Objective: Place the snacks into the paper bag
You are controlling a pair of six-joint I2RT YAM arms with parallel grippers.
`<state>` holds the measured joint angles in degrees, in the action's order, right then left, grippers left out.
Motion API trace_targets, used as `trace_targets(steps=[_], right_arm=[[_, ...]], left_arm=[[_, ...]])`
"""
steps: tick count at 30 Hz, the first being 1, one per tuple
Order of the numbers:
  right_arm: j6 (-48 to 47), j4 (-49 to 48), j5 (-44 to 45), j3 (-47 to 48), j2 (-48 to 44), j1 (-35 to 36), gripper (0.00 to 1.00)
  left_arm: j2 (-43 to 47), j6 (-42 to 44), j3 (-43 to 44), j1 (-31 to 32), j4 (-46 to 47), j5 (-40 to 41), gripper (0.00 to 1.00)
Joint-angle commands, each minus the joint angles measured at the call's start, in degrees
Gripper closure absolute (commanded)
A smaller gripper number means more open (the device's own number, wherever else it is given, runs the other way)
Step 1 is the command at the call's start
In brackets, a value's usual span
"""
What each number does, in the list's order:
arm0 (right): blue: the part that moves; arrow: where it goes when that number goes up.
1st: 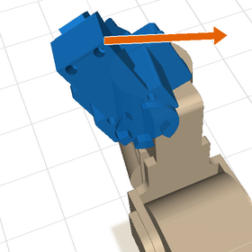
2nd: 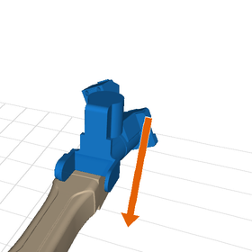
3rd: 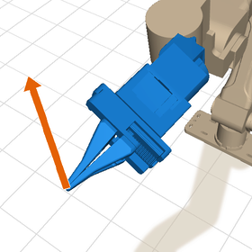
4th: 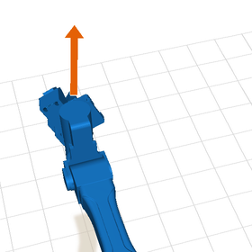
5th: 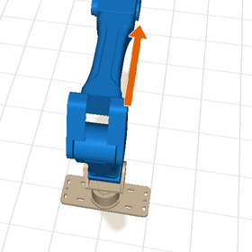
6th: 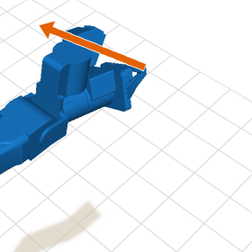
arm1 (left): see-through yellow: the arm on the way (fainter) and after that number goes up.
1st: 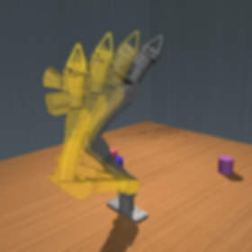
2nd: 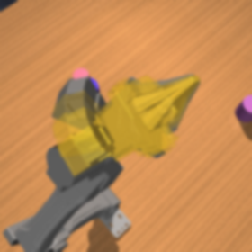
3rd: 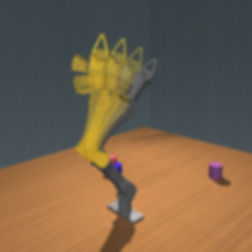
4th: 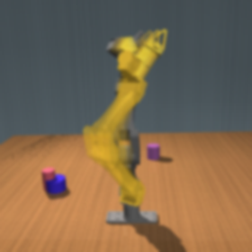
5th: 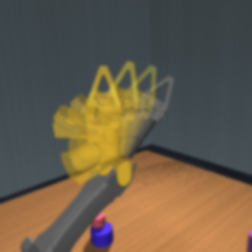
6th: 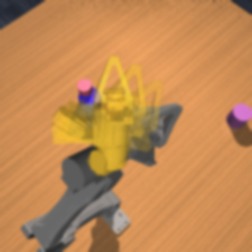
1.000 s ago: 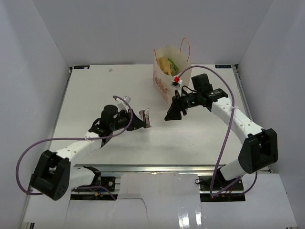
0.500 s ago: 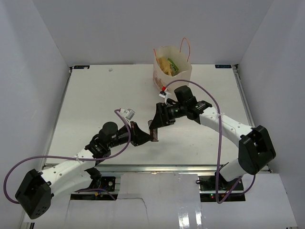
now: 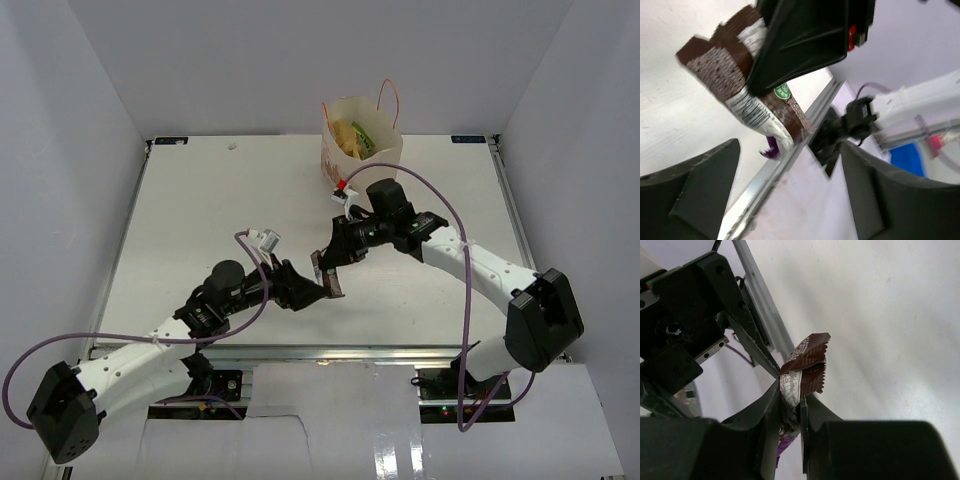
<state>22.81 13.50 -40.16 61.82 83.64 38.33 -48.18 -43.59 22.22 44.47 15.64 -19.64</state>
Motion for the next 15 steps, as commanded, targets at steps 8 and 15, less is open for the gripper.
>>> trace_targets(steps=[8,15], right_arm=[[-34.05,4.88,14.03,29.56,-3.84,-10.90,0.92],[-39.93,-4.34,29.43,42.50,9.07,-15.12,0.92]], left_arm=[[10.65,2.55,3.00,0.00,-13.51,11.37,0.02],[12.06,1.49,3.80,0.01,-21.53,18.76,0.02]])
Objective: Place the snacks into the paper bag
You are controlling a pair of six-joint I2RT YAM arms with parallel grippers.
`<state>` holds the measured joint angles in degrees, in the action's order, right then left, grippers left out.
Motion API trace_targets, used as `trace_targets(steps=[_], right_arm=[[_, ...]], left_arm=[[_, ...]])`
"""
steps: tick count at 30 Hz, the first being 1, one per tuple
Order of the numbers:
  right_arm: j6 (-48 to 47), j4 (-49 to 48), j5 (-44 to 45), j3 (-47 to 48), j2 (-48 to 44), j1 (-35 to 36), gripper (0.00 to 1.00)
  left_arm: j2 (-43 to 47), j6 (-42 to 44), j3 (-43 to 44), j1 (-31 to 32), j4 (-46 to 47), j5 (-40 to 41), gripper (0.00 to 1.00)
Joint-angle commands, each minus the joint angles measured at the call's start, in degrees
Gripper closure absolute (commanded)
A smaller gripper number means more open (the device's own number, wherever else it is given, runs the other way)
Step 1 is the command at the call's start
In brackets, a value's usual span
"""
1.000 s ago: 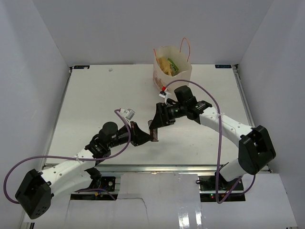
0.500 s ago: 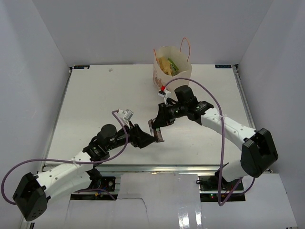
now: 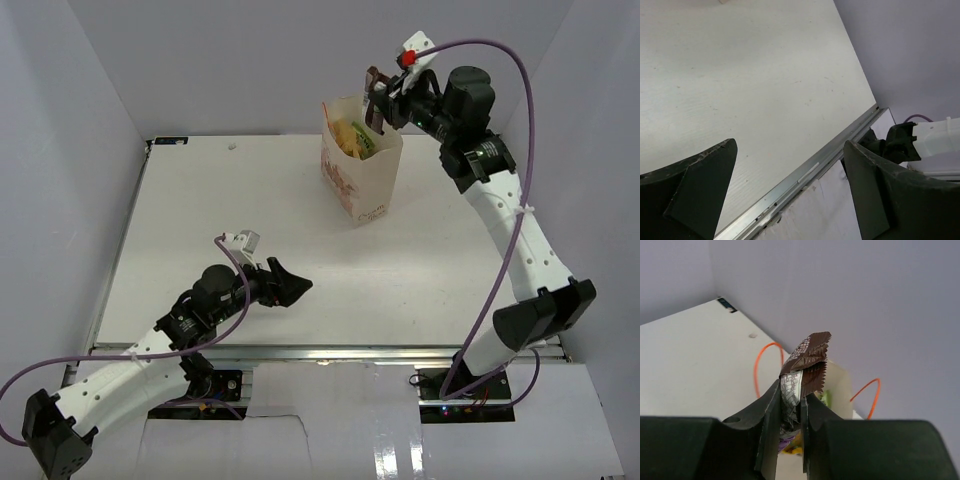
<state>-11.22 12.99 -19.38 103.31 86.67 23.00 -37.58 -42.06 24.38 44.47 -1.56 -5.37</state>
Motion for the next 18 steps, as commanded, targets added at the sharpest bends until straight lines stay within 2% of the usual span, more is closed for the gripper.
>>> trace_targets(steps=[1,5,8,13,16,17,18], right_arm=[[-6.26,-5.07,9.52,1.45,8.84,0.20,0.92],[-7.85,-11.83,15.41,3.65,15.27,0.20,0.92],[-10.13,-12.29,22.52,7.69,20.37,0.11,0.92],[-12.42,-14.40,21.49,7.00,22.14,-0.42,0.88],[-12.86,-15.37,20.35,3.58,20.47,-0.42,0.67],[-12.68,-15.37,19.91,3.05,19.94,-0.42,0.52],[-12.68,-15.11,19.90,2.34,18.63,-0.50,0.47]], left_arm=[[1.81,-0.04,1.63,0.00,-4.67,4.49,0.02],[2.86,-0.30,2.95,0.00,-7.75,7.38,0.02],[4.88,-0.74,3.04,0.00,-9.33,8.62,0.02],[8.22,-1.62,2.34,0.01,-10.91,10.46,0.02],[8.84,-1.71,2.43,0.00,-11.44,11.25,0.02],[8.84,-1.71,2.77,0.00,-11.53,11.34,0.02],[8.84,-1.71,2.86,0.00,-11.62,11.43,0.02]])
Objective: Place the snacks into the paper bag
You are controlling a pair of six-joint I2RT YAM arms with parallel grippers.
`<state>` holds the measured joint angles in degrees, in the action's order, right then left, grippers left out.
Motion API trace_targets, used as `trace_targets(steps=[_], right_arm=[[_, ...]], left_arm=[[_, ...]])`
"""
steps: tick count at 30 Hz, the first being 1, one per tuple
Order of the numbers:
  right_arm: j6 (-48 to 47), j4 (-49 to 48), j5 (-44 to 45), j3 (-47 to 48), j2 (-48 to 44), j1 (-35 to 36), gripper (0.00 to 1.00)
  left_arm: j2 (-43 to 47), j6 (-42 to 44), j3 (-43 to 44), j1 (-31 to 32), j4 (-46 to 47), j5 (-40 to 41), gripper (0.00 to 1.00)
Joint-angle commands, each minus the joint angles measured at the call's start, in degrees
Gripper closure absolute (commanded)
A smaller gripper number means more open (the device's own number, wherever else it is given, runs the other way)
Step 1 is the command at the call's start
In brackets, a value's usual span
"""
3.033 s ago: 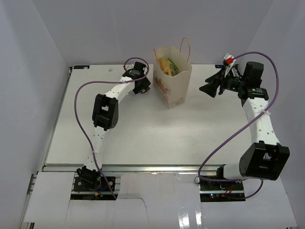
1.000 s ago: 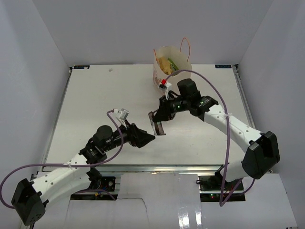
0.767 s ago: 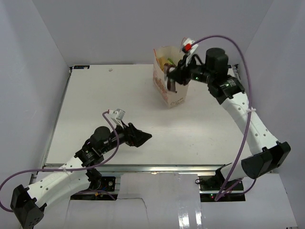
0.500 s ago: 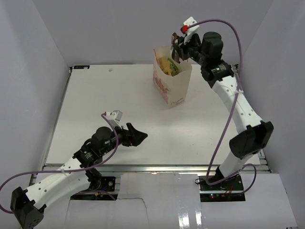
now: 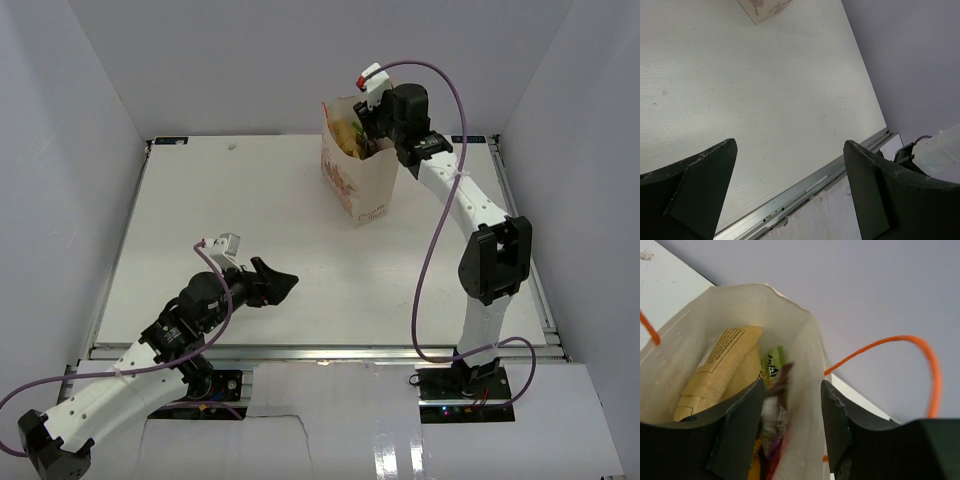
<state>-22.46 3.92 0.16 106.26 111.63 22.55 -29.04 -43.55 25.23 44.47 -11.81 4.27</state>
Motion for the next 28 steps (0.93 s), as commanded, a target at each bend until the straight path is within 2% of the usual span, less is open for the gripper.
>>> trace_targets(steps=[1,2,4,7,8,10,11,13,16,18,23,28], right_arm=[[-1.45,-5.68,-1.55,-1.31,-7.30,0.04,0.44],[-0.75,-5.51,-2.35,-2.88,-9.40,-0.04,0.35],[0.30,-4.63,-3.67,-4.12,-11.52,-0.22,0.29],[3.38,2.47,-7.54,-4.22,-15.74,-1.36,0.07],[4.69,7.97,-8.59,-3.61,-16.70,-1.71,0.09],[8.98,12.75,-10.61,-3.95,-20.04,-3.82,0.10],[10.23,16.52,-14.80,-4.74,-21.18,-4.96,0.10],[13.73,18.48,-16.25,-9.73,-26.27,-8.47,0.10],[14.99,19.45,-10.91,-20.54,-34.09,-11.12,0.10],[14.64,20.15,-4.23,-28.42,-39.44,-11.82,0.10],[13.49,21.91,8.16,-39.10,-47.46,-12.26,0.10],[11.30,21.83,6.17,-44.11,-51.86,-12.35,0.10]], left_arm=[[0.30,-0.22,2.19,0.09,-1.46,1.97,0.02],[0.04,-0.13,2.54,0.01,-1.46,2.23,0.02],[-0.32,-0.22,2.98,0.00,-1.46,2.41,0.02],[-0.41,-1.62,3.68,0.00,-2.16,3.72,0.02],[-0.32,-1.89,3.94,0.00,-2.16,4.25,0.02],[0.03,-2.24,4.91,0.00,-1.99,4.60,0.02],[0.21,-2.07,5.17,0.00,-1.99,4.86,0.02],[1.17,-2.07,5.79,0.00,-1.90,5.74,0.02],[2.84,-2.24,5.88,0.09,-1.90,7.41,0.02],[3.63,-2.33,5.62,0.00,-2.33,8.73,0.02],[4.78,-1.63,6.23,0.00,-4.44,10.58,0.02],[2.85,1.53,7.46,0.09,-4.80,11.55,0.02]])
